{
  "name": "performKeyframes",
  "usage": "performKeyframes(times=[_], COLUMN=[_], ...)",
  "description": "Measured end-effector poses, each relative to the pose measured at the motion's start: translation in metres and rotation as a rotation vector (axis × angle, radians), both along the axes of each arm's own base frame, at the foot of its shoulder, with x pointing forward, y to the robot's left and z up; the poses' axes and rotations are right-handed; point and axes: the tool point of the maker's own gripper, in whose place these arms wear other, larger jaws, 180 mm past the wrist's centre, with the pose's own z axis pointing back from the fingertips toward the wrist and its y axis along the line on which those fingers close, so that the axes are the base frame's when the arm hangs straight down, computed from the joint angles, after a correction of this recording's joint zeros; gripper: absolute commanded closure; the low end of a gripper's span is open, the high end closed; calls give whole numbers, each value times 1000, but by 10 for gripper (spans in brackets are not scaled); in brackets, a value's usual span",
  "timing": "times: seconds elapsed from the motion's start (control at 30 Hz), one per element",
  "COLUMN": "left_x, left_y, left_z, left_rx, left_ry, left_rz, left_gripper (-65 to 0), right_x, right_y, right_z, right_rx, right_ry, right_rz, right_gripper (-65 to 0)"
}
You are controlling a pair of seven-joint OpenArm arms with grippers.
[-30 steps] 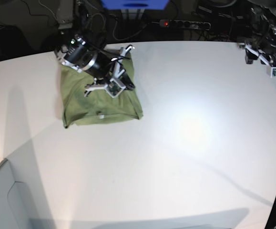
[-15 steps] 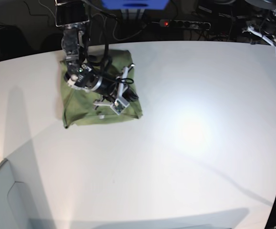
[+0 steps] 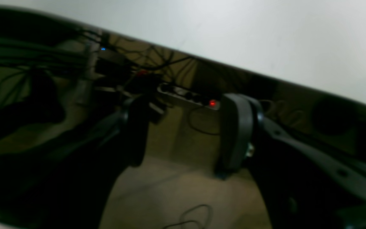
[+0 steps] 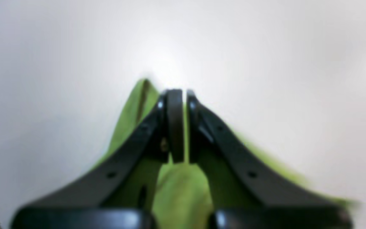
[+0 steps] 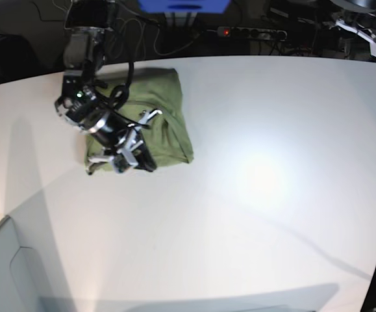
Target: Fold the T-shirt properly
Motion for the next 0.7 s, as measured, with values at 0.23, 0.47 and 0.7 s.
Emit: performKeyframes(times=[0.23, 0.47, 0.7], left_x=[-26, -51, -47], left_y=[11, 20, -22], left_z=[4, -19, -84], left_rx=[-15, 44, 6], left_ry=[12, 125, 164], left_rz=[69, 103, -25], left_gripper=[0, 0, 0], right_x=[-80, -181, -244], right_y=[-77, -142, -146], right_z=[2, -48, -84], right_rx=[-124, -267, -243], right_ry=[61, 355, 554], right_rz=[-208, -349, -366], right_gripper=[-2, -2, -1])
